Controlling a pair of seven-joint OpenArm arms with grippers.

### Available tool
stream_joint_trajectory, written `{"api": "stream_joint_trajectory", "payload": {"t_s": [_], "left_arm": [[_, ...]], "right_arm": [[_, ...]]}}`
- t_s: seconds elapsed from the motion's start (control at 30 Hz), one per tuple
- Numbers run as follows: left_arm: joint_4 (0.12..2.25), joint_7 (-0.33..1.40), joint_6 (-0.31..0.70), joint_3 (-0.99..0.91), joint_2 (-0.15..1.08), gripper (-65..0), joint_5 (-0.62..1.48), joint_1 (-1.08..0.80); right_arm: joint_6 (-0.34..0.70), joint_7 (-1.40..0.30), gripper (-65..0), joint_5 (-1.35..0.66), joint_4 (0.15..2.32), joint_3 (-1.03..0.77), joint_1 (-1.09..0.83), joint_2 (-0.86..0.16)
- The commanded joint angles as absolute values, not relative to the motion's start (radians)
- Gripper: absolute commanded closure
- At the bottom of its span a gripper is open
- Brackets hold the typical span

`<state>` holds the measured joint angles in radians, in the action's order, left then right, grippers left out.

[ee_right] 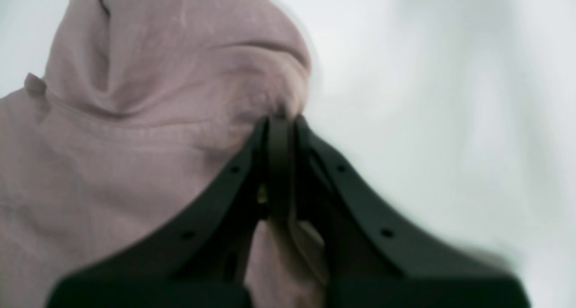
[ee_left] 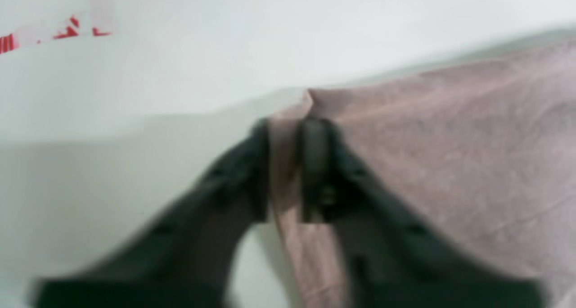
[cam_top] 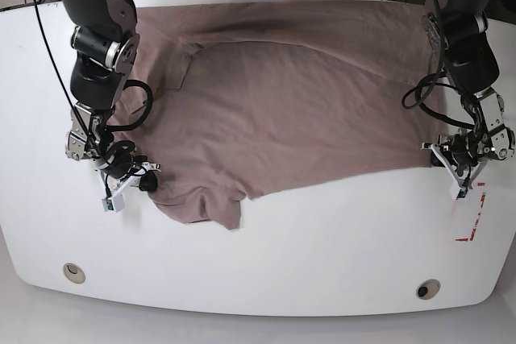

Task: Layout the t-shirt on the table in an organized manner, then fold the t-shirt properly
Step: 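Grasp the hem corners with both grippers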

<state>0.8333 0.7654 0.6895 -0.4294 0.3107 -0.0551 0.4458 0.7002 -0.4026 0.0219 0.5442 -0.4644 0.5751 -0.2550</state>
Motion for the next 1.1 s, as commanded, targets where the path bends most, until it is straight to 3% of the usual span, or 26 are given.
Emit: {"api": "stream_joint_trajectory", "payload": {"t_s": [0.0,0.33,0.67,1.07], "left_arm": [[0.835,0.8,0.698,-0.426,0.314,-1.0,-0.062,0.45],[0.998,0.805,0.698,-0.395,0.274,-0.8,-0.064,0.447],[1.13,0.868,0.698,-0.259,0.243,-1.0,-0.062,0.456],[1.351,1.0,0.698,-0.246,0.223,-1.0,-0.062,0.444]], "right_arm": [[0.698,-0.44,-1.1,0.051,0.553,-0.463,0.587,-0.262],[0.698,-0.447,0.0,0.058,0.691,-0.463,0.559,-0.257],[0.698,-0.598,0.0,0.05,0.915,-0.463,0.506,-0.255],[0.698,-0.733,0.0,0.048,1.202,-0.463,0.409,-0.254]]}}
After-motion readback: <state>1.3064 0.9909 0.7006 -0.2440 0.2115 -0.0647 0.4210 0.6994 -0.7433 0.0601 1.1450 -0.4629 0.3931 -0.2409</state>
